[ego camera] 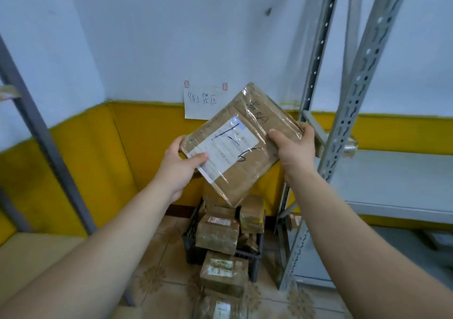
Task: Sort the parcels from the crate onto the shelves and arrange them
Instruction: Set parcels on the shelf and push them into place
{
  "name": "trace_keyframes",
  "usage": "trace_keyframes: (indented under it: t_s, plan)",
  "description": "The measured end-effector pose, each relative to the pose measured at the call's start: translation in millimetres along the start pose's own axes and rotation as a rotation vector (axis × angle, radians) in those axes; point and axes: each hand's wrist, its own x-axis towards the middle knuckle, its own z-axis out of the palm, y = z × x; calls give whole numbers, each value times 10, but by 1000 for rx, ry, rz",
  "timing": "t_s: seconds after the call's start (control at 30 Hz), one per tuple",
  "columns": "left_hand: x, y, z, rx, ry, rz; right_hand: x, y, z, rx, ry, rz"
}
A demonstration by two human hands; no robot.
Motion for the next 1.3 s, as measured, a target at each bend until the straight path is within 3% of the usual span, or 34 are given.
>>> trace_keyframes:
  t_s: [0.33, 0.5, 0.67, 0.93, 1.13, 1.3]
  plan:
    - [-720, 100, 508, 271, -19, 69, 9, -160, -651, -8, -74, -33]
    - [-1105, 119, 755, 60, -52, -32, -62, -348, -698, -165, -286, -172]
    - [-1234, 213, 688, -4, -126, 14, -279, -347, -807, -140, -373, -161]
    - [-1423, 354, 479, 9, -247, 125, -585, -427, -902, -9, -219, -170]
    - [-1543, 336, 308, 31, -318, 219, -951, -345, -975, -129, -72, -285]
    - [-1717, 229, 403, 79, -416, 243, -1240, -214, -1260, -165, 49, -244]
